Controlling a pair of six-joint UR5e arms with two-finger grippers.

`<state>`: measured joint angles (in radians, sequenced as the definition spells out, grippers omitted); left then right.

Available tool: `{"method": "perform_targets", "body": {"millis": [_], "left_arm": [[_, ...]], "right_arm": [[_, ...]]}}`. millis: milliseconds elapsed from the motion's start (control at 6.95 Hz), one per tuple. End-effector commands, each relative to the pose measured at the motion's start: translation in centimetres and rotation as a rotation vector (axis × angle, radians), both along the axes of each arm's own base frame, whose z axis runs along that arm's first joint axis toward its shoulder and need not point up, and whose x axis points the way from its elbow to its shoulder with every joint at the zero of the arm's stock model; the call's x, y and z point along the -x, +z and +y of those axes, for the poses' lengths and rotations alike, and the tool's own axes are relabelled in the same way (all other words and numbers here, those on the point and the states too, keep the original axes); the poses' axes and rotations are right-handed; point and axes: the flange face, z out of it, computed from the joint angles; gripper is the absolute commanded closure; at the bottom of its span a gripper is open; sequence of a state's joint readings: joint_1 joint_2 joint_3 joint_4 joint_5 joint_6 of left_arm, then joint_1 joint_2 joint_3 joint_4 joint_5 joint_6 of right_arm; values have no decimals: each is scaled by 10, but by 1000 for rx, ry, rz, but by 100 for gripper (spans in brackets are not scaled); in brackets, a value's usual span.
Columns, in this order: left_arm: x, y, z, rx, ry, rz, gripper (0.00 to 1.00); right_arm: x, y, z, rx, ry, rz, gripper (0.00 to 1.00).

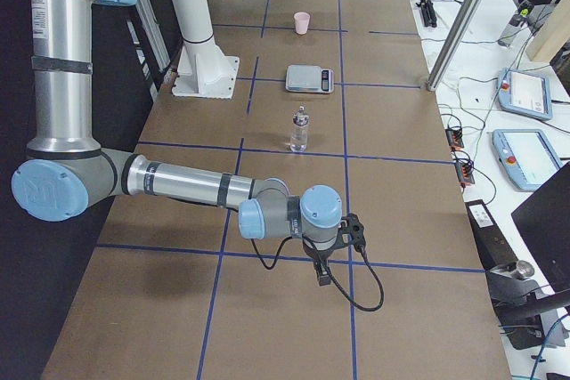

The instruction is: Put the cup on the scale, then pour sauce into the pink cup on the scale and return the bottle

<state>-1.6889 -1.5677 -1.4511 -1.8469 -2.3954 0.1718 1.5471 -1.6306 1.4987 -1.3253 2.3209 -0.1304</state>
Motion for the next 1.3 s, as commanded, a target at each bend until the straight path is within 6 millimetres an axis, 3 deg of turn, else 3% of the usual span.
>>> {"method": "perform_targets", "body": {"millis": [0,288,576,1008,1152], "left_arm": [[0,-2,0,-5,2,4,0],[-2,-6,-3,-37,6,-4,0],[-25,-14,-11,-102,51,-12,0],[-38,-33,-19,-207,75,-6,0],[-37,-48,-23,-336,73,-23,0]], "right_arm": [[0,0,0,0,-1,0,0],[1,-2,-2,-2,0,-2,0],[2,-6,-10,-12,-3,-17,0],[12,-41,-33,-78,-25,-85,0],[13,-42,-35,-98,-27,-88,0]]}}
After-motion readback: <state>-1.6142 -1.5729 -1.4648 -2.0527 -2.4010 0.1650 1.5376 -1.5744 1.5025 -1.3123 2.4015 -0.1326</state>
